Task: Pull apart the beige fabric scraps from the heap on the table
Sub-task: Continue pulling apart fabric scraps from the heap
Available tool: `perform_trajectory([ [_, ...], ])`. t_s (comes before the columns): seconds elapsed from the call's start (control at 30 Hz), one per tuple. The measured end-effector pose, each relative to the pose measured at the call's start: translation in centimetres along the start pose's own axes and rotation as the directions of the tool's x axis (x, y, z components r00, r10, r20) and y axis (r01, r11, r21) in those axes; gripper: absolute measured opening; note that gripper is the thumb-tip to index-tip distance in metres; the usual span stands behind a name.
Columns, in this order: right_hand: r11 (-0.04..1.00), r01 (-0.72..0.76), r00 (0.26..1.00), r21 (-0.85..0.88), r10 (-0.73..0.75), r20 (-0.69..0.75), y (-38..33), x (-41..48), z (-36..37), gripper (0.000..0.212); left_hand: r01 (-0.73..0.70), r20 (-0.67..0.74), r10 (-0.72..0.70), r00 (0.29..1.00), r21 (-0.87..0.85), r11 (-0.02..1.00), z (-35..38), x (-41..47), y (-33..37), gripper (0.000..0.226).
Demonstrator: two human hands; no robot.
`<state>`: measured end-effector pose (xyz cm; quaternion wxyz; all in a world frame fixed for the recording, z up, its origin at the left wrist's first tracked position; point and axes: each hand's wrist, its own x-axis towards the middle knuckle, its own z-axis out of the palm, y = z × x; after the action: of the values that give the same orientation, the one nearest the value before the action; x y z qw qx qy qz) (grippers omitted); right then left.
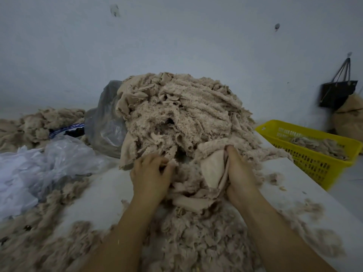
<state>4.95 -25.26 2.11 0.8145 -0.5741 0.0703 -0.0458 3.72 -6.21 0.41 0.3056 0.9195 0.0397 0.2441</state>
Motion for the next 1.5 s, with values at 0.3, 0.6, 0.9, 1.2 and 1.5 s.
perform_trajectory([
  [0.3,0.87,0.305,0.949,-0.387,-0.246,0.196,0.9,-1.4,1.1,0.046,-0.063,0.057,0.119,0.991,-0.585,0.808,0.8,-1.4,3.0,0.051],
  [0.6,0.981,0.168,0.967,-0.097,-0.184,-0.179,-1.6,0.0,-1.0,0.037,0.28,0.142,-0.388,0.911,-0.902,0.328,-1.6,0.3,1.5,0.056],
  [0.9,0.944,0.283,0.958,-0.17,-0.268,0.104,-0.5,-1.1,0.4,0.046,0.0,0.328,0.201,0.923,-0.523,0.852,0.1,-1.2,3.0,0.041],
  [1.2,0.771,0.335,0.868,-0.542,-0.029,0.495,0.6,-1.6,0.4,0.049,0.385,0.363,-0.146,0.92,-0.908,0.164,-1.6,-0.6,3.7,0.044],
  [1.5,0.973,0.034,0.995,-0.229,-0.012,0.096,-0.8,-0.7,-1.0,0.034,0.261,0.374,-0.25,0.893,-0.883,-0.391,-3.3,0.8,1.1,0.005],
])
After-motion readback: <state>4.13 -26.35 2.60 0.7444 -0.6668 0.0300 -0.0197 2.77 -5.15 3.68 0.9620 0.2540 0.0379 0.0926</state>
